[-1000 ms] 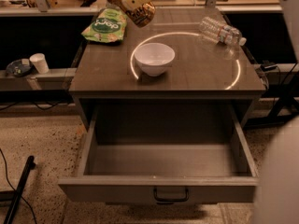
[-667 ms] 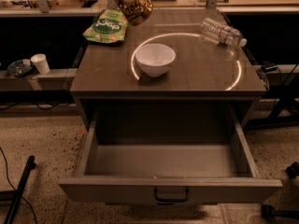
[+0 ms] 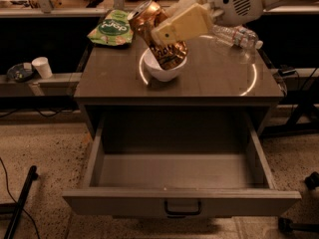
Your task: Place orange can into top drawer
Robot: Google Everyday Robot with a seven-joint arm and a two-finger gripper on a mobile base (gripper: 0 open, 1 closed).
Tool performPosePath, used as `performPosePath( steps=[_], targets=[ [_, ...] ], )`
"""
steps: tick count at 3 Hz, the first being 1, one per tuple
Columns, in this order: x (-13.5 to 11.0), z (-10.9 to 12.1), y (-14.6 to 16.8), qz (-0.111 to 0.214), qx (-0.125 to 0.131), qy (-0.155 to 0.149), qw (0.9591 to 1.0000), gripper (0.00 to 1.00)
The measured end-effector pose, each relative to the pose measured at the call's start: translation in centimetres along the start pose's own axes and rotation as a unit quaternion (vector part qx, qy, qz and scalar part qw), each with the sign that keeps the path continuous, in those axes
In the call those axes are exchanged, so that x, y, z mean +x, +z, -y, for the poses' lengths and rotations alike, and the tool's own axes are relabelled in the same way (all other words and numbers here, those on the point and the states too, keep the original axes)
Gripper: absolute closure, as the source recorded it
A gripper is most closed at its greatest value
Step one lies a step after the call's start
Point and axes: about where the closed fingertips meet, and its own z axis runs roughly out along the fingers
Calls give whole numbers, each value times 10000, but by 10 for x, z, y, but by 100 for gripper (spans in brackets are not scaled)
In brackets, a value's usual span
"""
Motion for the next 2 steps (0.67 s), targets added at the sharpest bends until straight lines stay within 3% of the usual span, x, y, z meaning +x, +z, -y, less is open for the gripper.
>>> performPosePath(
  steps=[1,2],
  targets=[
    [0,0,0,-3,2,3,10000,100],
    [20,0,6,43,53,219,9997,100]
  ],
)
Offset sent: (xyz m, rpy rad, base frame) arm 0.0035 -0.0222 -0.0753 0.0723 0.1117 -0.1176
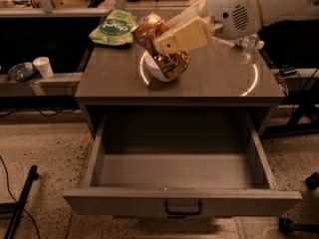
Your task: Place orange can into top drawer
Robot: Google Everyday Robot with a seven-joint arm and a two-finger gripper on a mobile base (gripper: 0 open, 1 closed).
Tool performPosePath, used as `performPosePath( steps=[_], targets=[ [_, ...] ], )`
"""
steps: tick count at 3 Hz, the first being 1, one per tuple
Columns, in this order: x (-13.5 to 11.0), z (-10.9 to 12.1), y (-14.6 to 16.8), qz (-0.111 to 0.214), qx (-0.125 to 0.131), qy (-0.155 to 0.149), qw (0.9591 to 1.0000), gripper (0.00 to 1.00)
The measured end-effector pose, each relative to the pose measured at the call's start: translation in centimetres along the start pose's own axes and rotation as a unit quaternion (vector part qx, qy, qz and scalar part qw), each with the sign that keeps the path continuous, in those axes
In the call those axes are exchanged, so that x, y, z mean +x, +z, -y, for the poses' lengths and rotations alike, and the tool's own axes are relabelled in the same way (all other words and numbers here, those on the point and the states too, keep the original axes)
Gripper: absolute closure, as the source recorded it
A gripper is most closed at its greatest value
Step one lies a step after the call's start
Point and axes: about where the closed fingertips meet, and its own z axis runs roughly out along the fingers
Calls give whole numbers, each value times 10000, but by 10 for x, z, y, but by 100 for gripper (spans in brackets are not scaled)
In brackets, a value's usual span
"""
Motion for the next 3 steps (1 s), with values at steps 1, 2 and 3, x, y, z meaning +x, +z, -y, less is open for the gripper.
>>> performPosePath(
  steps=[1,2,3],
  targets=[
    [46,-4,14,453,126,352,9983,100],
    [108,-13,23,821,345,543,9945,100],
    [177,-32,32,992,503,794,9906,100]
  ],
)
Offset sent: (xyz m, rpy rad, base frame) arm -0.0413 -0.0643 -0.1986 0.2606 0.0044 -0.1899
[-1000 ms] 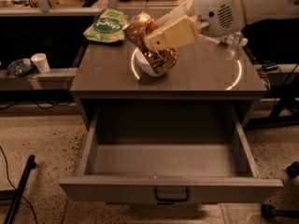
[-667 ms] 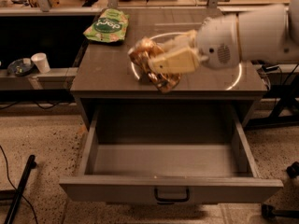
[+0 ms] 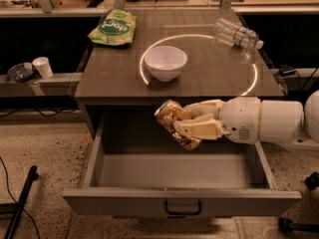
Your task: Place orange can into top drawer
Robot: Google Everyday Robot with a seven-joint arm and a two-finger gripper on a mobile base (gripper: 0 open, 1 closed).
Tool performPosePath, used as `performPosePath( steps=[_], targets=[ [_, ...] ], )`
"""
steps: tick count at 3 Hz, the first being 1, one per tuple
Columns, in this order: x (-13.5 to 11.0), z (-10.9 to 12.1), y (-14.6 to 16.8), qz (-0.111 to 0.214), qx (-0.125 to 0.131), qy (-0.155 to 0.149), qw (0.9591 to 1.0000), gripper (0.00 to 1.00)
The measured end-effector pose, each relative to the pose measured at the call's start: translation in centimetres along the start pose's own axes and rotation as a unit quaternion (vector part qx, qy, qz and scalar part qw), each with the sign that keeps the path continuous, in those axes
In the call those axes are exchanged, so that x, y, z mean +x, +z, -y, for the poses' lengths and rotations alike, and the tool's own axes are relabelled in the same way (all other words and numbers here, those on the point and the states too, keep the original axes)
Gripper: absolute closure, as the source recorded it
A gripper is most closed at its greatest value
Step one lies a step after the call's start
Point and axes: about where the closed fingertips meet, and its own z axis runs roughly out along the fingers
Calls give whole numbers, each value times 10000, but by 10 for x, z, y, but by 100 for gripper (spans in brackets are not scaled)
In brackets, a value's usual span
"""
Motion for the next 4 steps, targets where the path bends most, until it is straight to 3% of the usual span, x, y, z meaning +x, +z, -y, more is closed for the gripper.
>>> performPosePath(
  steps=[1,2,3,4],
  targets=[
    [0,0,0,0,0,0,10000,100],
    [23,13,16,-346,8,-24,9994,100],
    [95,30,46,-1293,0,-84,9916,100],
    [152,38,61,-1940,2,-140,9809,100]
  ],
)
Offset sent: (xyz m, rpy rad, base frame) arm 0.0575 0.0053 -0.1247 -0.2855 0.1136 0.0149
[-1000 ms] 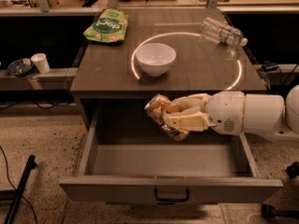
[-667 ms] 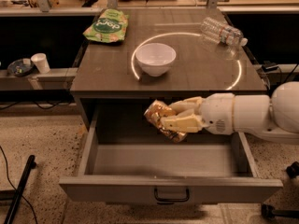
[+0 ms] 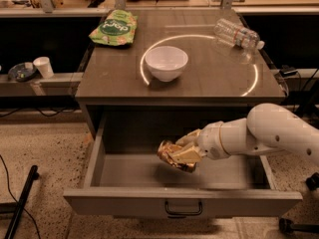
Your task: Place orange can into top drawer
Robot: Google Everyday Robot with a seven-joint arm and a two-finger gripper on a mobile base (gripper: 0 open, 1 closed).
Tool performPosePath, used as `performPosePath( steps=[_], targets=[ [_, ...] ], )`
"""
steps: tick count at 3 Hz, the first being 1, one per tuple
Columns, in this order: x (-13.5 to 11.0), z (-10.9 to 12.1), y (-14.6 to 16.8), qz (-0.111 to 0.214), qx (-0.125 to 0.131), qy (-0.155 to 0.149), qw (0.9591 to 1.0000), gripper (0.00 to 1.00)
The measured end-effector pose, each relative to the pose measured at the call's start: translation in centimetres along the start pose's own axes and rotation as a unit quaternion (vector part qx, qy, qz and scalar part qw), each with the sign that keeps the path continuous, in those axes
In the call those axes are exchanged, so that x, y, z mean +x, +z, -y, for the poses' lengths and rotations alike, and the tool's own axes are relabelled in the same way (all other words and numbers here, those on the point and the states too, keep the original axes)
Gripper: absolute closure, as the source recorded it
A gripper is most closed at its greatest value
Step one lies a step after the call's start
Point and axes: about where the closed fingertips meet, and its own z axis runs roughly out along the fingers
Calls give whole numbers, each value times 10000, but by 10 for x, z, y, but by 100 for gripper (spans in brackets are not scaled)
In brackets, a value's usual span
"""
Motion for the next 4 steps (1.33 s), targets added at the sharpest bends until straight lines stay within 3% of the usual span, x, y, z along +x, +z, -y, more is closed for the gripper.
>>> performPosePath(
  steps=[1,2,4],
  targets=[
    [17,0,17,-247,-21,-129,9996,100],
    [19,0,20,-283,-26,-160,9995,86],
    [19,0,20,-283,-27,-160,9995,39]
  ],
)
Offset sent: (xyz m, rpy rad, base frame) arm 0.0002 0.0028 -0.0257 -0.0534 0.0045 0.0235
